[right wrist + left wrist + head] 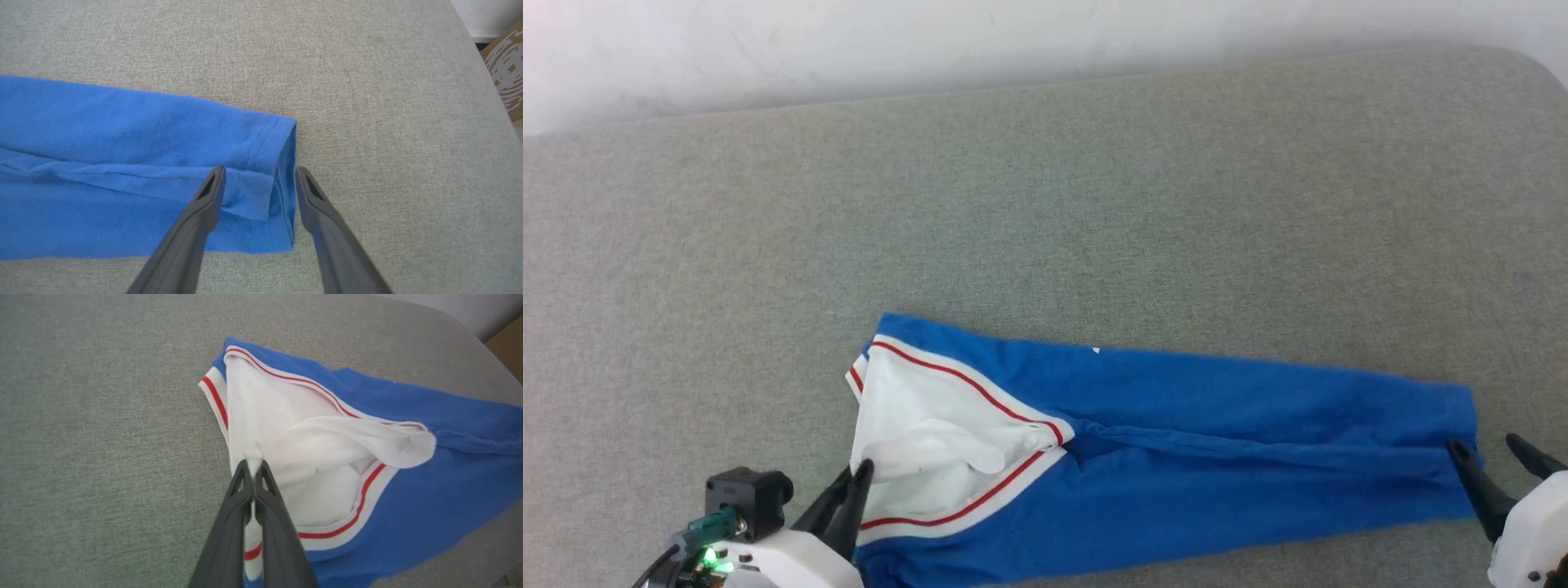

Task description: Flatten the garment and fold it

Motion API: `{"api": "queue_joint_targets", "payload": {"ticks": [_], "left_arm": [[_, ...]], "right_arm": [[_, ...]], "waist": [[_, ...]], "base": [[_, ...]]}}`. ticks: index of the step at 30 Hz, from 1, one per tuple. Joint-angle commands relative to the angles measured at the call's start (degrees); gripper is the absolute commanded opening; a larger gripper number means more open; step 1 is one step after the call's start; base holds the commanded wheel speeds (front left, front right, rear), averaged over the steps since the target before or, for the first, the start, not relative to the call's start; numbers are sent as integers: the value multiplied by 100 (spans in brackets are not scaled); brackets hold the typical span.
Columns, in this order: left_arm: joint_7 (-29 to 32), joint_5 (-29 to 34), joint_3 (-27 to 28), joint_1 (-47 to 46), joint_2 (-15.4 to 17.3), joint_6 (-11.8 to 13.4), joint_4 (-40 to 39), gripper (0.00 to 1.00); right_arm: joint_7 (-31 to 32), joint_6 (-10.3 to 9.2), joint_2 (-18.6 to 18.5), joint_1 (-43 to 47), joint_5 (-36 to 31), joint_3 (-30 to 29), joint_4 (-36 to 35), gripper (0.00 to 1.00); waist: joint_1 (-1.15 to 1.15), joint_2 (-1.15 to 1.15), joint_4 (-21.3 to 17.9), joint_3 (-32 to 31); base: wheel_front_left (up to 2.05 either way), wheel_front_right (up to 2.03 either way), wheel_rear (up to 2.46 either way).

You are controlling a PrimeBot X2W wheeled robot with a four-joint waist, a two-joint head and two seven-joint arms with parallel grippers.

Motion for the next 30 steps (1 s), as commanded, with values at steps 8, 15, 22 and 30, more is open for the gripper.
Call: {"api": "queue_joint_targets", "payload": {"ticks": [8,15,22,30], "left_arm": [[-424,-40,308,109,-48,184,-229,100],[-1307,658,895,81,-165,798,-599,100],[-1411,1339,940,75,-473,876,-597,100],[-1417,1536,905,5,-536,786,-490,100]], "right_arm": [[26,-11,158,-64,366,-447,-291,100],[66,-11,443,-66,-3,-861,-212,100],[57,-11,652,-122,-127,-708,310,100],[0,-11,614,-216,-82,-610,1029,69]], "waist": [[0,0,-31,-166],[0,0,44,-18],[0,0,181,143],[0,0,334,137]], "base": [[0,0,0],[0,0,0],[0,0,0],[0,0,0]]}}
